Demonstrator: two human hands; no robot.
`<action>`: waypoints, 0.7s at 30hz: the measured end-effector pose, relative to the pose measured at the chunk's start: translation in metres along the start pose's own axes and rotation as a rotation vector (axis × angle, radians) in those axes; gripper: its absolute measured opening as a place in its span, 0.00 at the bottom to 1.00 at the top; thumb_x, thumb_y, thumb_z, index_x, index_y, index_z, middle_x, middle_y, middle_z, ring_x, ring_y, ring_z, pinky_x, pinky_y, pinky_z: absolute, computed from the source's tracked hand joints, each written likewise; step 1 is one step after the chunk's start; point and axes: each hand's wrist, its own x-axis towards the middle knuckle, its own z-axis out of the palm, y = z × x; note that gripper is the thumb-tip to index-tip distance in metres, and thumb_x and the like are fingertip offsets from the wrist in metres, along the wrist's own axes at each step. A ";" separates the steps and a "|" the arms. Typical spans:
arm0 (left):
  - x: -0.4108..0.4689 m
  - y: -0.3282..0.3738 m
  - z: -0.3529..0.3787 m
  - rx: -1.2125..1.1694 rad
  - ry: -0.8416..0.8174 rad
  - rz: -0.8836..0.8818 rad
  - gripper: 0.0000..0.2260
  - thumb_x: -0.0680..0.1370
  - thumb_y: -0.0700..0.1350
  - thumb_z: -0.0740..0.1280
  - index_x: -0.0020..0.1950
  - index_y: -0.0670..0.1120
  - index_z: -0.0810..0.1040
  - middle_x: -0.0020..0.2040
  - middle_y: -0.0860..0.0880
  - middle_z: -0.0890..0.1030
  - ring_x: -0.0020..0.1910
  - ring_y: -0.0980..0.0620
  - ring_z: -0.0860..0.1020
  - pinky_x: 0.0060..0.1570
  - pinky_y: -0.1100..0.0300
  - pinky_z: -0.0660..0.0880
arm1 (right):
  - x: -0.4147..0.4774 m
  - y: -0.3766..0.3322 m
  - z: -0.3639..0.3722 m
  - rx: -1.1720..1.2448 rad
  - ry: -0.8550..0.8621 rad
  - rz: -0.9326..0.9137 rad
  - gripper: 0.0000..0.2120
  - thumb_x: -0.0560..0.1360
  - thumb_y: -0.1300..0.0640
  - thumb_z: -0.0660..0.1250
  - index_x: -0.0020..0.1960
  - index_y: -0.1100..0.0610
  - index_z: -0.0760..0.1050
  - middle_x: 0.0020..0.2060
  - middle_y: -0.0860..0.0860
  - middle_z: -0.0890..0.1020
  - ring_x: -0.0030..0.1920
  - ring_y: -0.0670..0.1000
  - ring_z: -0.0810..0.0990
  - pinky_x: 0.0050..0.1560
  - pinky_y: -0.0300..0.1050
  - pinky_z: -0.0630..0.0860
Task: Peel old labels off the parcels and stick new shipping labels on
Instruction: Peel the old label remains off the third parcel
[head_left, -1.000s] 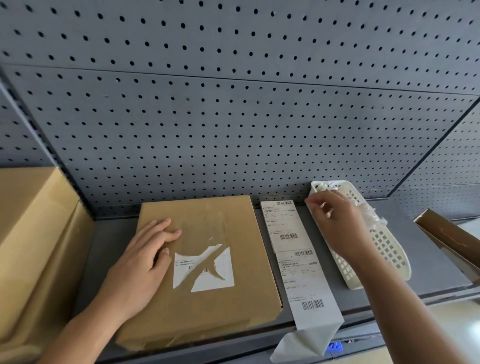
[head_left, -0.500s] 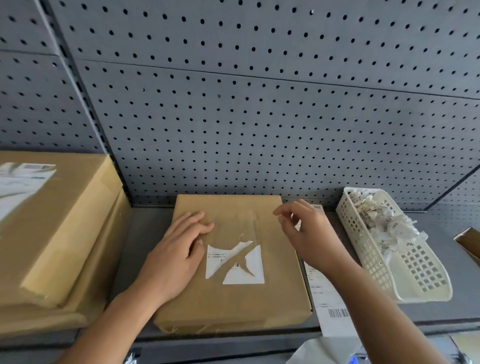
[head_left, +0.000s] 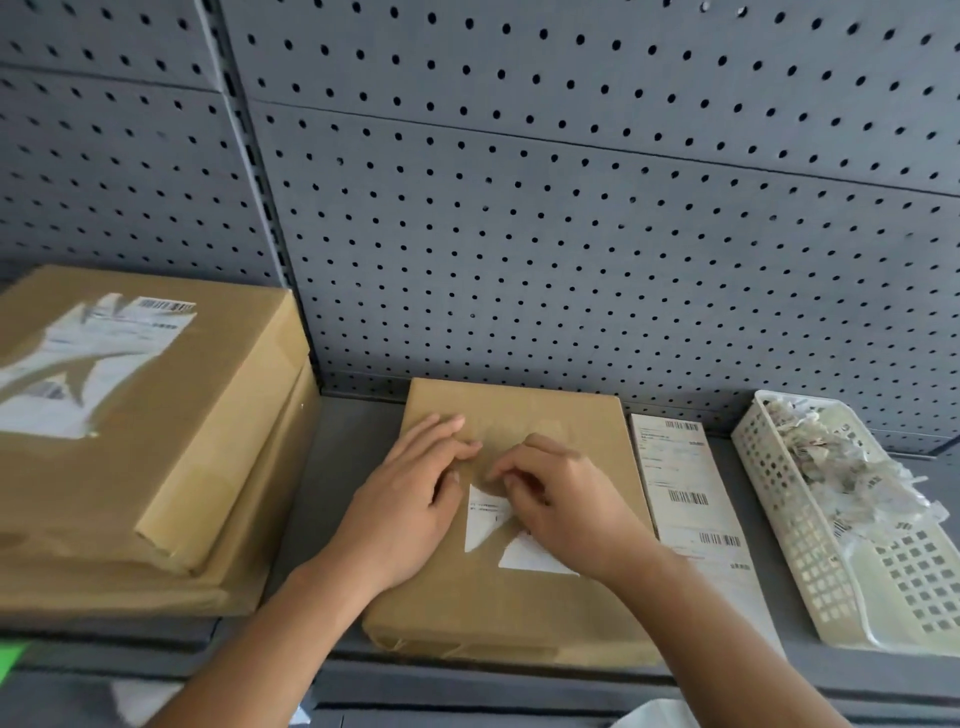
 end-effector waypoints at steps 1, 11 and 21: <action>0.000 0.000 0.000 -0.001 -0.002 0.000 0.17 0.85 0.46 0.57 0.72 0.58 0.71 0.78 0.67 0.57 0.76 0.73 0.44 0.71 0.70 0.49 | 0.001 -0.002 0.003 -0.018 -0.007 -0.008 0.11 0.78 0.59 0.63 0.53 0.45 0.80 0.48 0.40 0.78 0.46 0.41 0.77 0.45 0.38 0.76; 0.000 -0.002 0.000 0.010 0.010 0.011 0.17 0.85 0.45 0.58 0.72 0.56 0.72 0.79 0.66 0.58 0.77 0.72 0.44 0.72 0.68 0.51 | 0.002 -0.001 0.025 -0.225 0.103 -0.076 0.09 0.78 0.51 0.58 0.49 0.45 0.77 0.43 0.39 0.77 0.44 0.43 0.74 0.45 0.38 0.69; 0.000 -0.002 0.000 0.010 0.011 0.004 0.16 0.85 0.45 0.58 0.71 0.56 0.73 0.79 0.66 0.59 0.77 0.71 0.45 0.74 0.62 0.56 | 0.002 0.000 0.027 -0.178 0.075 -0.093 0.09 0.80 0.53 0.59 0.52 0.45 0.78 0.47 0.38 0.78 0.48 0.41 0.74 0.48 0.39 0.67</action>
